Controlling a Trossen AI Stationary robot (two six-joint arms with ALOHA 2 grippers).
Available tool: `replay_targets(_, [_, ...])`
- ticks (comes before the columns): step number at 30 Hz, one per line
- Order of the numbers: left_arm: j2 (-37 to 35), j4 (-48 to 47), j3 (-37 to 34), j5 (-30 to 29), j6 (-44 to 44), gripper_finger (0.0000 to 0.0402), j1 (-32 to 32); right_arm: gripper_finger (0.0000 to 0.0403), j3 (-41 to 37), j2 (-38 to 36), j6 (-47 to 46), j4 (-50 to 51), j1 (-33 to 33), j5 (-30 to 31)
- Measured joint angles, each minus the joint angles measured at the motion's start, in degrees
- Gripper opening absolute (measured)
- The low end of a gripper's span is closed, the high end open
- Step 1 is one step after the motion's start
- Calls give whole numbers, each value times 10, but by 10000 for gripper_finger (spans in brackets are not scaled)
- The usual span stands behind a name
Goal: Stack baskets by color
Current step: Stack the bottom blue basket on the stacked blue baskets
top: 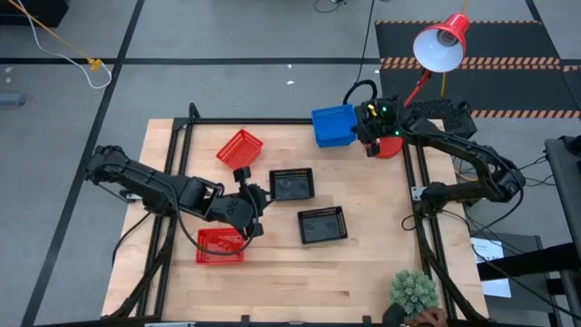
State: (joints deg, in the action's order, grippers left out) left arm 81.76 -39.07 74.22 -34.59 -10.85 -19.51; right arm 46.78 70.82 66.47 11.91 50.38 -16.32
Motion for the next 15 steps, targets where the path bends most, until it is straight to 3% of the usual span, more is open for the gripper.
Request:
replay_targets(10, [0, 2, 0, 0, 0, 93, 0, 6, -1, 32, 1, -3, 2, 0])
replay_targets(15, [0, 2, 0, 0, 2, 93, 0, 7, -1, 48, 2, -1, 2, 29])
